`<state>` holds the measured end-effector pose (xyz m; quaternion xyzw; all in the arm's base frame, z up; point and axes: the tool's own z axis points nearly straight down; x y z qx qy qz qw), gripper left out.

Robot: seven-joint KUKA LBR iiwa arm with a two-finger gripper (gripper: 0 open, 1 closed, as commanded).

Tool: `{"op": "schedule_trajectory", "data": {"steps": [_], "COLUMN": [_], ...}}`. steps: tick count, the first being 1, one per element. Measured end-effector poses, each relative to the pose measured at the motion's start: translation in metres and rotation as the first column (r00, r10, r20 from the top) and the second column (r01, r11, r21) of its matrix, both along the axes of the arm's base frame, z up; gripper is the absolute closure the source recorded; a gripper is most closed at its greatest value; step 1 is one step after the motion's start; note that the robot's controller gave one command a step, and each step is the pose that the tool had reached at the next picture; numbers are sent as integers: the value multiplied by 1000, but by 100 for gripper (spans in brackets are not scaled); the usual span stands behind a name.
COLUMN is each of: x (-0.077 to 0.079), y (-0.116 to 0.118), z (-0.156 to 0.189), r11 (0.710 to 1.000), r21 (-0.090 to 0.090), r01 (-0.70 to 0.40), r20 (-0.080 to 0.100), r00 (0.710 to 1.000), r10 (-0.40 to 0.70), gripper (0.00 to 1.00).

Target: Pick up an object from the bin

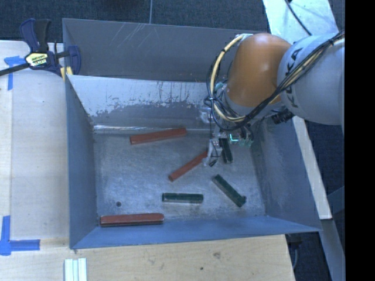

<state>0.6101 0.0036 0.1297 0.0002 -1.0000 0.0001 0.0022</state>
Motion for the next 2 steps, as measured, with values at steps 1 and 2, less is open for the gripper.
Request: {"op": "schedule_trajectory", "data": {"steps": [1,2], "x": [-12,-10], "y": [-19,-19], "z": [-63,-59], "r11": [993,993], "r21": [1,0], "r01": [-115,-114], "r20": [2,9], "r00": [993,993], "r10": [115,114], "gripper": [0,100]}}
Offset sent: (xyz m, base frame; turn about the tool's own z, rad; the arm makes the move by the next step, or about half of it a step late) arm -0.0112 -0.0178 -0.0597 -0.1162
